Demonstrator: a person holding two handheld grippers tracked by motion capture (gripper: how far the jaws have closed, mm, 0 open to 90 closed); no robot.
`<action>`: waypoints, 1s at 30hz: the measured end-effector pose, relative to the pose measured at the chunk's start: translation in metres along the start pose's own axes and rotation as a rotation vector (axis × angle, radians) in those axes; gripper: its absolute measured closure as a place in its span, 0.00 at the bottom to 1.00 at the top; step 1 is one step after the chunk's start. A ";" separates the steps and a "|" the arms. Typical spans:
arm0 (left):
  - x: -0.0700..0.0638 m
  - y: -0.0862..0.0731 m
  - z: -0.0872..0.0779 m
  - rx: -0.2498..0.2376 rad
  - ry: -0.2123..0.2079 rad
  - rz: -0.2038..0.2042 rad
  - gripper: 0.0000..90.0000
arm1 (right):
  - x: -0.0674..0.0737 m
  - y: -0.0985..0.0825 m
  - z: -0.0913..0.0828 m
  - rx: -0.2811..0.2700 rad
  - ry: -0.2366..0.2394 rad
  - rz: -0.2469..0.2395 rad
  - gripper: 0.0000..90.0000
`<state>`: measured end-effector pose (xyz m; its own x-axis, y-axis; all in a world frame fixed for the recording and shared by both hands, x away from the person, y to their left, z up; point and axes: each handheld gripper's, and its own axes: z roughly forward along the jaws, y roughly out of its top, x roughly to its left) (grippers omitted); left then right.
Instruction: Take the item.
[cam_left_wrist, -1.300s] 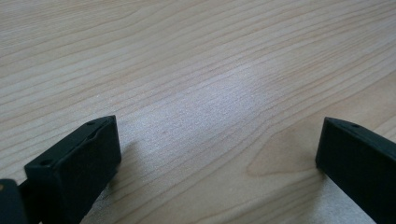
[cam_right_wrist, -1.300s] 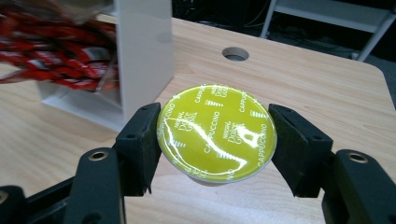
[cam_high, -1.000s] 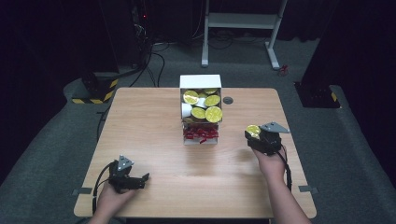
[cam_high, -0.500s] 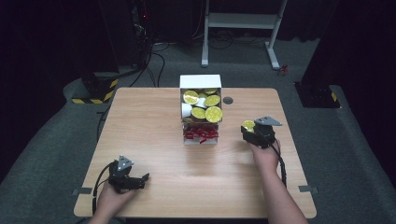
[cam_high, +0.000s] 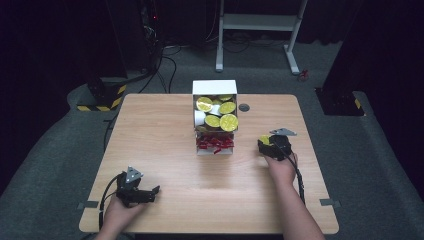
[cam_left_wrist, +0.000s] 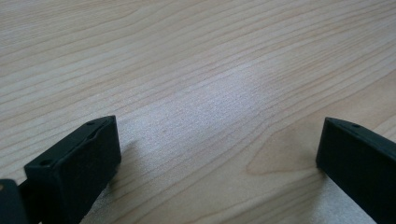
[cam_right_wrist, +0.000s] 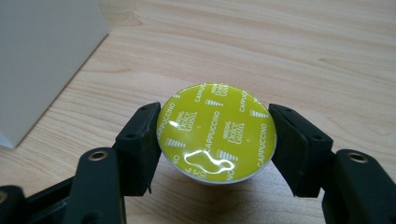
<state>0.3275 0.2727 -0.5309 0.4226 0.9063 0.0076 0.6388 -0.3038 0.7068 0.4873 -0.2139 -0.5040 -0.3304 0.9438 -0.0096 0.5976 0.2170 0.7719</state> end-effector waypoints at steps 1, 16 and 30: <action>0.000 0.000 0.000 0.001 0.000 0.001 0.00 | 0.000 -0.001 0.001 0.006 0.001 0.001 0.42; 0.000 0.000 0.000 -0.001 0.000 0.000 0.00 | 0.002 -0.005 0.007 0.010 0.001 -0.005 0.41; 0.000 0.000 0.000 -0.001 0.000 0.001 0.00 | 0.000 0.000 0.002 0.022 0.029 0.066 0.16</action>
<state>0.3272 0.2728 -0.5309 0.4232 0.9060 0.0082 0.6376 -0.3042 0.7078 0.4887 -0.2139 -0.5056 -0.3110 0.9485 0.0598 0.6347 0.1604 0.7559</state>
